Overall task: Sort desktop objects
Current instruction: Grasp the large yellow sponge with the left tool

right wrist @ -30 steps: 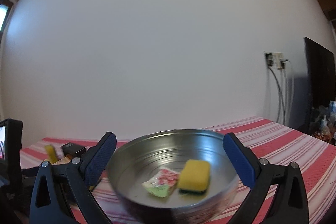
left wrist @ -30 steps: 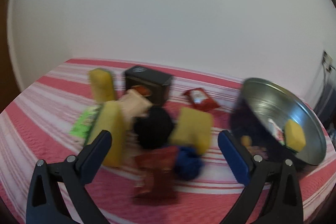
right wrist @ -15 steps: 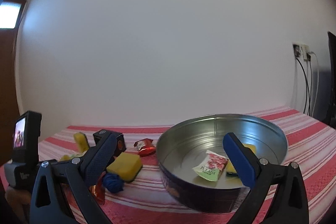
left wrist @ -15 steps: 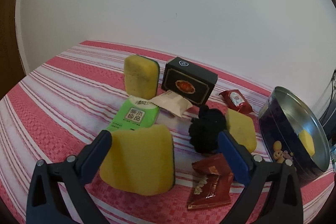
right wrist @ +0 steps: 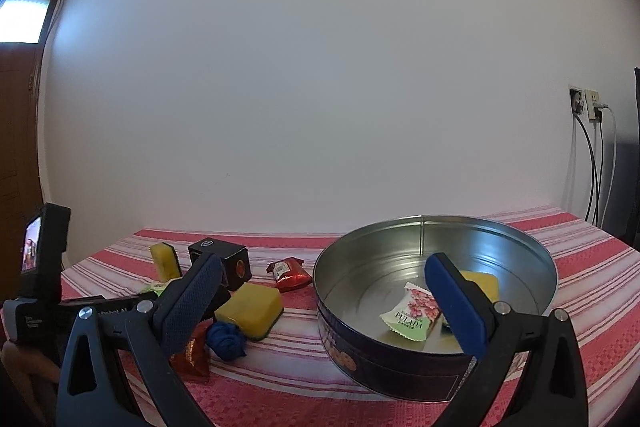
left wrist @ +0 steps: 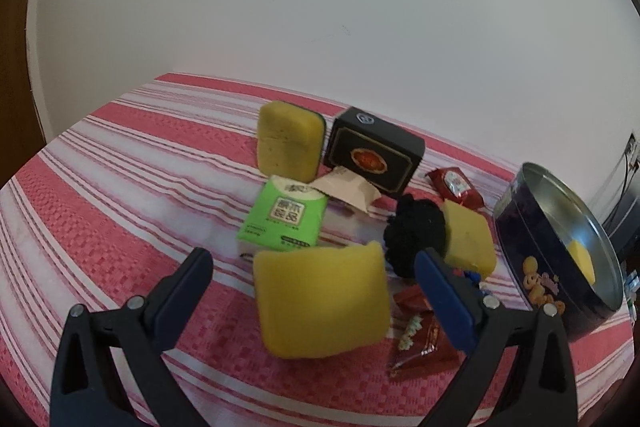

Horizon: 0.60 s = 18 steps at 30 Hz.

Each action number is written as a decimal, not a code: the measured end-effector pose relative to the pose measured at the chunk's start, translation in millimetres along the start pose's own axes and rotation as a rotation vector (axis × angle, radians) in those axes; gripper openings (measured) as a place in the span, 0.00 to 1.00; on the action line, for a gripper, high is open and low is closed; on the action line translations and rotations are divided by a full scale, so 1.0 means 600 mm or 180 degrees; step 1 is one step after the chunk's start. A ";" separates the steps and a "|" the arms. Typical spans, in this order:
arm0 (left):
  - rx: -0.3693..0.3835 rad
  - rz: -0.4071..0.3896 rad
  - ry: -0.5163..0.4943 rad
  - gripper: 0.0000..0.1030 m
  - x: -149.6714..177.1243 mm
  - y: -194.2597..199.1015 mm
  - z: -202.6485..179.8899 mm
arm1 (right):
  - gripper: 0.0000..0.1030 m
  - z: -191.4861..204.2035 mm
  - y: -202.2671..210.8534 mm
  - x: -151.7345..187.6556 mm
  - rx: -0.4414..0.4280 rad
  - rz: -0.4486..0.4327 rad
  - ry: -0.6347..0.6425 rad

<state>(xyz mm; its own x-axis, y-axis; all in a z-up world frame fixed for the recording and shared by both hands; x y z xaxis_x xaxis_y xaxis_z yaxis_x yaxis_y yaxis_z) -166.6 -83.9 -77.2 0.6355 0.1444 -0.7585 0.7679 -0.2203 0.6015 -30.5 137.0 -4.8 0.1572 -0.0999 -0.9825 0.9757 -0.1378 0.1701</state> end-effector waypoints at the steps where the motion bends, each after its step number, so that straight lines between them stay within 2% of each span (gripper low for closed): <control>1: 0.0005 0.0024 0.0007 0.99 0.002 -0.001 0.000 | 1.00 0.001 0.001 -0.001 -0.0007 -0.0007 0.0004; 4: -0.0122 0.0102 0.0031 0.99 0.006 -0.007 0.004 | 1.00 0.003 -0.003 0.000 -0.0026 0.0049 0.0016; 8: -0.0277 0.0391 0.0074 0.99 0.012 -0.038 0.008 | 1.00 0.002 -0.011 0.003 -0.0034 0.0127 0.0005; 10: -0.0313 0.0480 0.0120 0.96 0.015 -0.047 0.012 | 1.00 0.001 -0.011 0.004 -0.0025 0.0128 -0.0004; 11: -0.0304 0.0518 0.0162 0.91 0.017 -0.050 0.017 | 1.00 0.000 -0.013 0.005 -0.0024 0.0133 -0.0007; 14: -0.0293 0.0550 0.0238 0.89 0.020 -0.052 0.023 | 1.00 0.002 -0.015 0.006 -0.0038 0.0166 0.0010; 16: -0.0327 0.0573 0.0219 0.91 0.023 -0.053 0.021 | 1.00 0.005 -0.016 0.007 -0.0048 0.0186 0.0030; 18: -0.0388 0.0664 0.0114 1.00 0.027 -0.060 0.012 | 1.00 0.007 -0.016 0.008 -0.0051 0.0195 0.0055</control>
<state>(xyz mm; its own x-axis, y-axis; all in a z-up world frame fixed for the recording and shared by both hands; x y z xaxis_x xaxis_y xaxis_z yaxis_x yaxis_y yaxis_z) -184.6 -80.7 -113.2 0.7821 0.1424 -0.6067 0.6225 -0.1313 0.7716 -39.5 133.7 -10.9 0.2191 -0.0907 -0.9715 0.9665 -0.1162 0.2289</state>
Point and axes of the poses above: each gripper's, at about its wrist camera, not at the fingertips, and y roughly against the way its jaws point, z to its left, x to its underside, the point moved 4 cm from there along -y, roughly the way its jaws point, and after that the axes turned 5 degrees about x, right-handed, at the moved point
